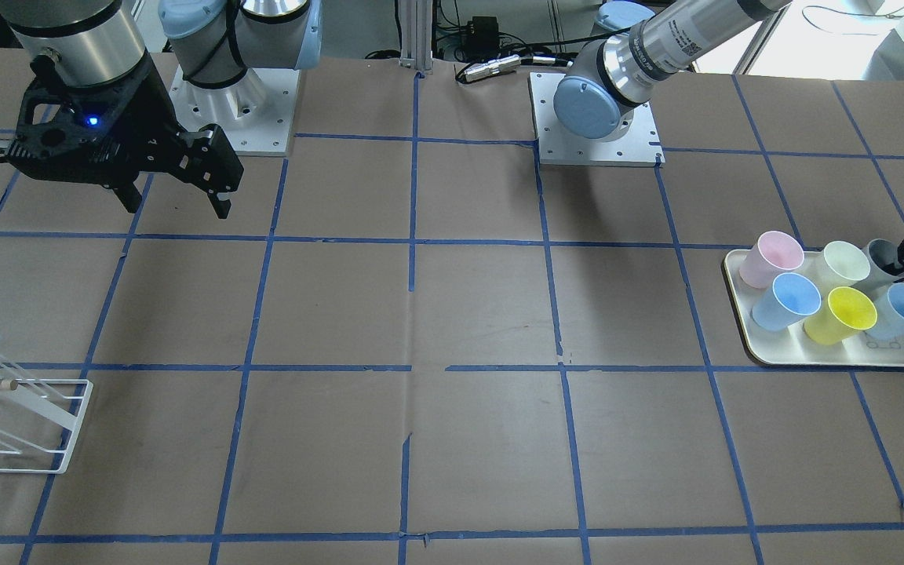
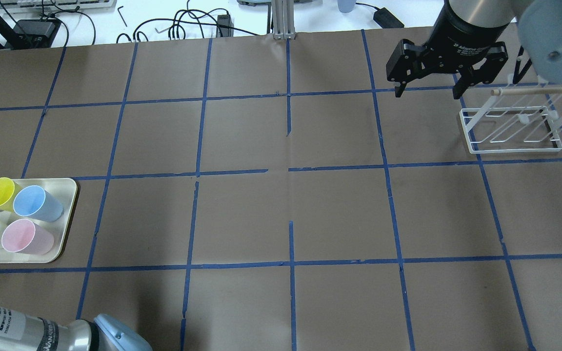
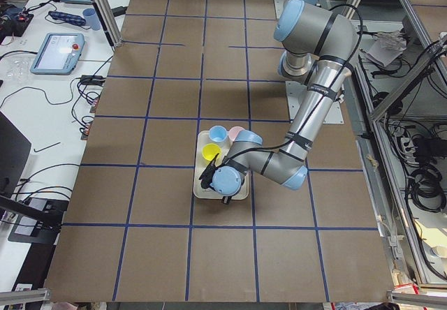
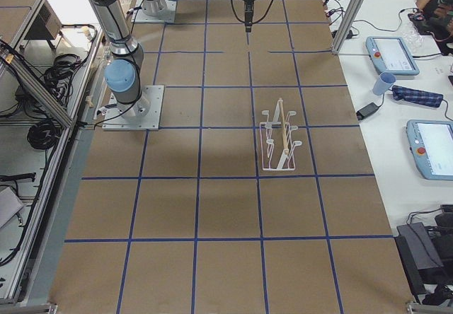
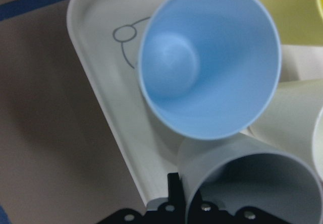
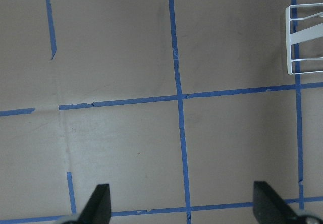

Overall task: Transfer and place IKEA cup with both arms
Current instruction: 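Lower the white cup onto the tray corner with the left gripper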

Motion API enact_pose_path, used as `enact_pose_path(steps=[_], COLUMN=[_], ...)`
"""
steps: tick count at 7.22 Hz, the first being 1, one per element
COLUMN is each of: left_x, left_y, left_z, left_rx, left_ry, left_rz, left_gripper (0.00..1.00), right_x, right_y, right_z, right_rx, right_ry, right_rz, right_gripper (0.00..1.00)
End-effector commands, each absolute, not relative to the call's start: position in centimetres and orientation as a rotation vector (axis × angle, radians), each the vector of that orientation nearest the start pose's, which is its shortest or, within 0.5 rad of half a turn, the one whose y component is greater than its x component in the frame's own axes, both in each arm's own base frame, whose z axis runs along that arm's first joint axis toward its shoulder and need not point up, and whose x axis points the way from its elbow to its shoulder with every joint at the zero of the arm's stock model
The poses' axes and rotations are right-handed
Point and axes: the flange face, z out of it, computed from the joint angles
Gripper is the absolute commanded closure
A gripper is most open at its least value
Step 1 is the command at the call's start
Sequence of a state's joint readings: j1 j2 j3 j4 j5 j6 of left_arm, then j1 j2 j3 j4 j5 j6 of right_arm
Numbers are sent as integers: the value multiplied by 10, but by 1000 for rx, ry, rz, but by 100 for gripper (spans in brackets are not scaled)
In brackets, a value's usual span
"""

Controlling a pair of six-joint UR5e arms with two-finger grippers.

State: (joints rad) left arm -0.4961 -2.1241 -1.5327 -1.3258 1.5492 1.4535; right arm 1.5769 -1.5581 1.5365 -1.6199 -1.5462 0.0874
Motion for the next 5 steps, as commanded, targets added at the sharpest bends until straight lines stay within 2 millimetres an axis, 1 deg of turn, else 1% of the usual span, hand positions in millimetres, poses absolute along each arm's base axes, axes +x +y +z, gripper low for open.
enact_pose_path(steps=[1, 2, 3, 4, 5], left_x=[496, 497, 498, 501, 502], left_y=[-422, -421, -419, -419, -424], left_z=[212, 217, 230, 245, 270], left_rx=[634, 632, 630, 626, 627], left_ry=[3330, 3320, 3291, 3267, 3234], left_rz=[102, 110, 148, 148, 130], left_gripper=[44, 24, 19, 19, 11], right_x=[139, 139, 139, 139, 139], right_y=[-503, -502, -502, -503, -503], right_z=[504, 504, 504, 504, 504], right_rx=[125, 125, 125, 125, 125], right_ry=[3109, 3109, 3109, 3109, 3109], right_rz=[-110, -110, -110, -110, -110], right_gripper=[0, 0, 0, 0, 0])
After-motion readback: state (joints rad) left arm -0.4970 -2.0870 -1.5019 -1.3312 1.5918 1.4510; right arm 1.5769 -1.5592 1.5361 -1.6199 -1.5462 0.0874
